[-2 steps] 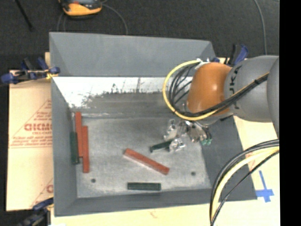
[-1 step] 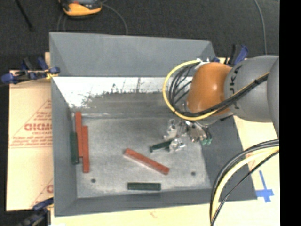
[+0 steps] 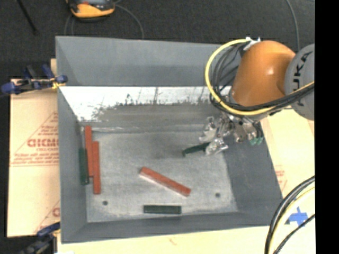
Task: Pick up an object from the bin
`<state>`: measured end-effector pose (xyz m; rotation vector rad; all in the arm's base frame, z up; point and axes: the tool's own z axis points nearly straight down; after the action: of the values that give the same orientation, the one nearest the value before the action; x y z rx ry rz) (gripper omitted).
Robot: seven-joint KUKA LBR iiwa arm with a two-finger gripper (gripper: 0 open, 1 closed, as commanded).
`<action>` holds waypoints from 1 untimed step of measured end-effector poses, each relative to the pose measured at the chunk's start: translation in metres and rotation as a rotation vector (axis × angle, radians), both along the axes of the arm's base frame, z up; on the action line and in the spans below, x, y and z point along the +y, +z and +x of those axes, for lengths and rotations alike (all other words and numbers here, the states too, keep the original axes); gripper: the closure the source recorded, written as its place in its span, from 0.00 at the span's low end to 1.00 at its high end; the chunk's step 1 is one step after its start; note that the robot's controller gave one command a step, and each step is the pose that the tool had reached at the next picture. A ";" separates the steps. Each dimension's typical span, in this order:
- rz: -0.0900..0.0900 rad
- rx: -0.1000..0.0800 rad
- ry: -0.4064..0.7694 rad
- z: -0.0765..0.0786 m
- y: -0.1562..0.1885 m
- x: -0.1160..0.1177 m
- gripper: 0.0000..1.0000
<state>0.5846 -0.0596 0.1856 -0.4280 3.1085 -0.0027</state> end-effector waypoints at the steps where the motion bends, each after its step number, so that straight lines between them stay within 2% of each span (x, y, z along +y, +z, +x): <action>1: 0.000 0.000 0.000 0.000 0.000 0.000 1.00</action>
Offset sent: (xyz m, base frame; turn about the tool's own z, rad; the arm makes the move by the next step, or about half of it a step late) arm 0.0186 -0.0089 0.0238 -0.0023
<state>0.5846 -0.0596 0.1856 -0.4281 3.1086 -0.0027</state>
